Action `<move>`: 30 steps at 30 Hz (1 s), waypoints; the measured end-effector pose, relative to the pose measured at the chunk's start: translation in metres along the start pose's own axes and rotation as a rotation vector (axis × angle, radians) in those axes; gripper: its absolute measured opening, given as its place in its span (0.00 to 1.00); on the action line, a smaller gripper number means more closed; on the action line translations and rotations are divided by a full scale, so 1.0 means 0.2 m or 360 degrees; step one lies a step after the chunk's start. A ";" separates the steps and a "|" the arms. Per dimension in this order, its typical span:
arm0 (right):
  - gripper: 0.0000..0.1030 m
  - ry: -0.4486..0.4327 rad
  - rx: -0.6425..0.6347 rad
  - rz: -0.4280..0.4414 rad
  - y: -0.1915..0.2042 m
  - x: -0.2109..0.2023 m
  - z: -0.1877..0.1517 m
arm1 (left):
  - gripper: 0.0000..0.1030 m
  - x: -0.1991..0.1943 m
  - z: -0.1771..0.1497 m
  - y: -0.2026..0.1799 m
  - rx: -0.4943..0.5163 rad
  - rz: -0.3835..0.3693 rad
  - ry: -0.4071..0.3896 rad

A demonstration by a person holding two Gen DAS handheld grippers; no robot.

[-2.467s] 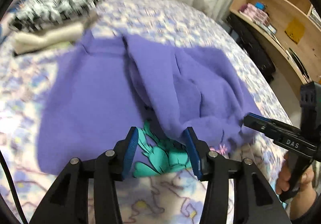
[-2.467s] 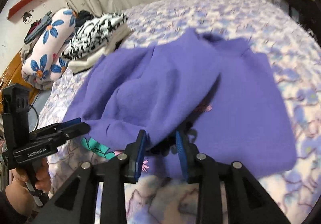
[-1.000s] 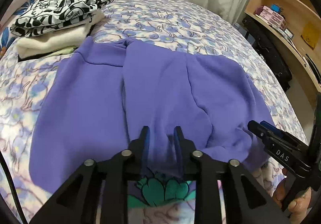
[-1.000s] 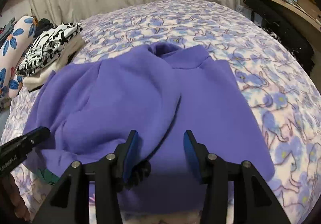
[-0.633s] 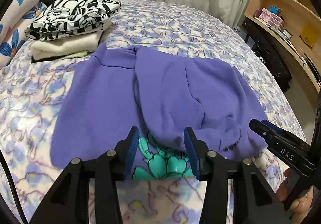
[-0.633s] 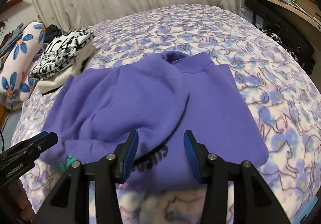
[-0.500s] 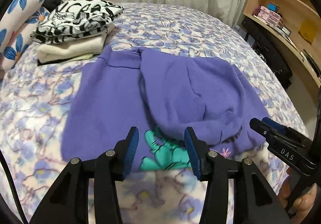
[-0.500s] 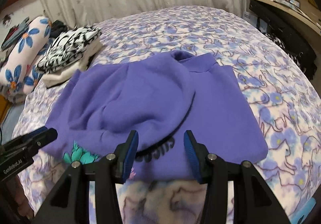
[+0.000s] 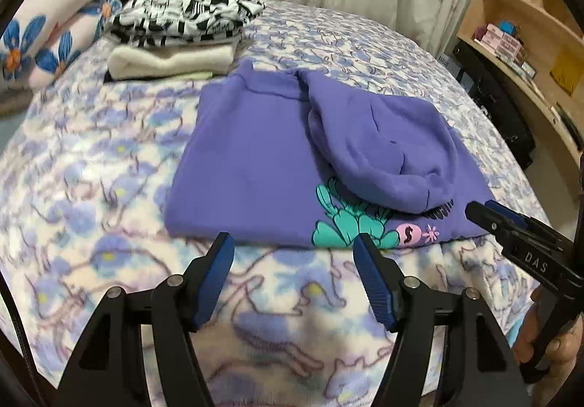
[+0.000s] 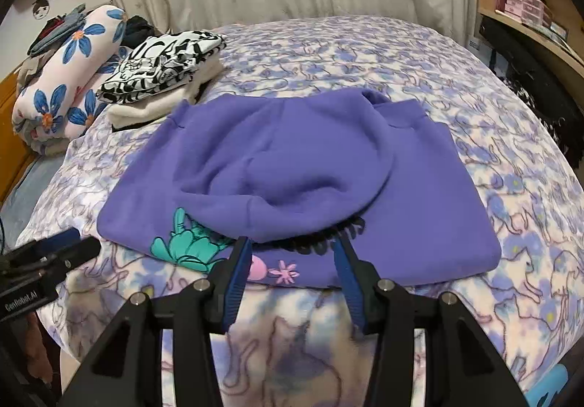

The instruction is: Fold large clothes

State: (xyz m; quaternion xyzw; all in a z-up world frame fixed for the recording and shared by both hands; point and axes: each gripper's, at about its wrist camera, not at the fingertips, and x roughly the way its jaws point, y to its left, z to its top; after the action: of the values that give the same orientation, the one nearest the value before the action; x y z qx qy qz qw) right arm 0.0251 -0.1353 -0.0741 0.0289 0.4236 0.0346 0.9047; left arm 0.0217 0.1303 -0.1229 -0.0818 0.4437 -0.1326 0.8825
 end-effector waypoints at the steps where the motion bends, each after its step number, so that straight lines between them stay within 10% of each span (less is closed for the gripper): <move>1: 0.46 -0.0010 -0.0004 0.0014 0.02 -0.01 0.01 | 0.66 0.01 -0.02 0.02 -0.0030 -0.0041 0.0014; 13: 0.43 -0.0101 -0.0103 0.0031 0.13 0.10 0.15 | 0.66 0.36 -0.08 0.29 -0.0553 -0.0399 0.0047; 20: 0.42 -0.0136 -0.0087 -0.0047 0.11 0.31 0.31 | 0.69 0.56 0.06 0.31 -0.0620 -0.0411 0.0058; 24: 0.26 -0.0014 -0.0049 -0.0042 0.07 0.53 0.31 | 0.68 0.62 0.14 0.31 -0.0686 -0.0421 -0.0003; 30: 0.25 -0.0010 -0.0074 -0.0031 0.08 0.63 0.21 | 0.21 0.59 0.21 0.27 -0.0663 -0.0291 -0.0144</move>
State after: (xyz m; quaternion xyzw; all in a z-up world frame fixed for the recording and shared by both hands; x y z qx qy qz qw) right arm 0.1370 -0.1093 -0.1414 0.0036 0.4202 0.0355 0.9067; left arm 0.1322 0.1456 -0.2016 -0.3079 0.4123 -0.1139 0.8498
